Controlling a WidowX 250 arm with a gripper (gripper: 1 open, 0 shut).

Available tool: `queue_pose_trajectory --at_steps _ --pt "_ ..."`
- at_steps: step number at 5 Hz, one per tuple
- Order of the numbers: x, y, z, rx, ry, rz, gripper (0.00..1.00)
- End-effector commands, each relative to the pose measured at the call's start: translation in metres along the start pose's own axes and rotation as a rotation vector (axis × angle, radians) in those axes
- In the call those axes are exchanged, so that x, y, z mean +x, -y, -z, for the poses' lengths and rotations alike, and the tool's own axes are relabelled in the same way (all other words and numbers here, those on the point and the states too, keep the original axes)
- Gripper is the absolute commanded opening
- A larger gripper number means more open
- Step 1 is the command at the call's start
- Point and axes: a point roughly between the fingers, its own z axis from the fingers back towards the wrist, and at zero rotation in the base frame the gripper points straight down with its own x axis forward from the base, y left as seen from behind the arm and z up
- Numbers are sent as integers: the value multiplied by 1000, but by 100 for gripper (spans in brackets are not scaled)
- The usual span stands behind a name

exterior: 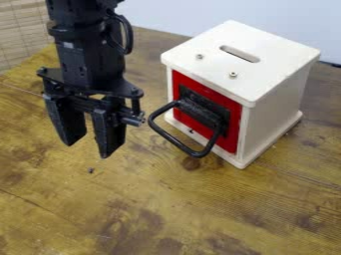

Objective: Close the drawer

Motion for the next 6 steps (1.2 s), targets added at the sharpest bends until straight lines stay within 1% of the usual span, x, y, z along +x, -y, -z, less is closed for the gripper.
queue_pose_trajectory --at_steps 1,2,3,4,6 --pt "11 -14 -13 32 57 -12 100" --pt "17 -22 -9 38 45 -21 0" --pt "21 -30 -4 44 28 -29 100" --pt "24 -36 0 46 17 -35 100" --pt "30 -38 6 42 12 -39 100"
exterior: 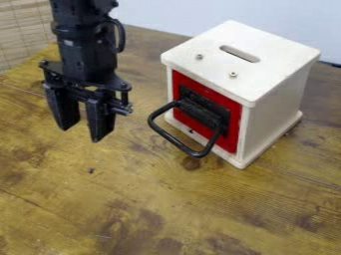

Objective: Close the drawer

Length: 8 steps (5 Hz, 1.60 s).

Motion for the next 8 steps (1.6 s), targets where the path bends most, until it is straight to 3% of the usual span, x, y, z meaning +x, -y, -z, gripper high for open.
queue_pose_trajectory --at_steps 1,2,3,6,8 --pt "7 -8 -15 4 59 -22 100" --pt "9 -7 -14 -3 61 -25 100" --pt "8 -7 -16 -11 55 -12 0" --pt "7 -9 -21 -30 35 9 0" --pt "8 -5 -18 -7 23 10 0"
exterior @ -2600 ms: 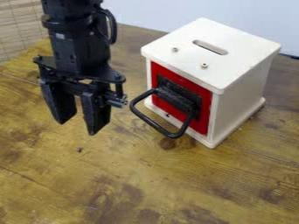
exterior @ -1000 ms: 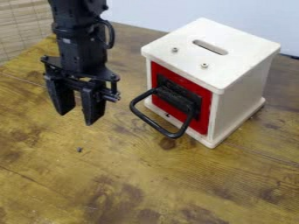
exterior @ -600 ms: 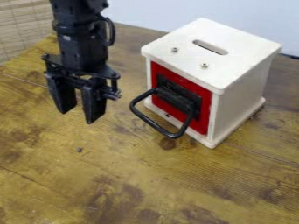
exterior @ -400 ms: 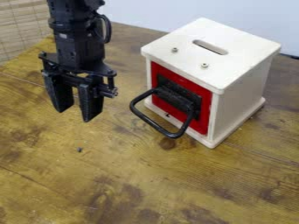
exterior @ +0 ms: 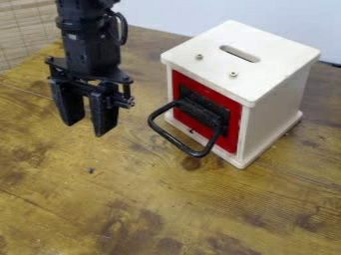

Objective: Close the drawer

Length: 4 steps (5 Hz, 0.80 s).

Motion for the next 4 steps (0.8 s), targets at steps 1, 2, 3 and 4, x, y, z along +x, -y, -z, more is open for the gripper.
queue_pose_trajectory --at_steps 1,2,3,4 --pt "5 -1 -17 32 59 -1 0" --pt "5 2 -15 49 61 5 0" --pt "4 7 -15 51 67 14 0" --pt "3 13 -16 53 72 28 0"
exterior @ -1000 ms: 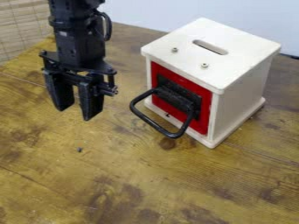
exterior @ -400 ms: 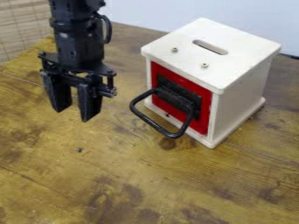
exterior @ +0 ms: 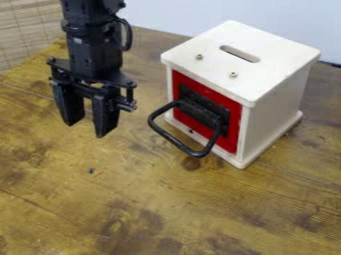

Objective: Close the drawer

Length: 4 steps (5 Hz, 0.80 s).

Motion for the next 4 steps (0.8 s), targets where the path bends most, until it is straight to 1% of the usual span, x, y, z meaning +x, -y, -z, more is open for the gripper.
queue_pose_trajectory --at_steps 1,2,3,4 --pt "-2 7 -19 1 67 25 0" --pt "-4 5 -18 -13 86 35 0" --pt "-6 -1 -19 -20 107 41 0" --pt "-8 -7 -21 -27 121 47 0"
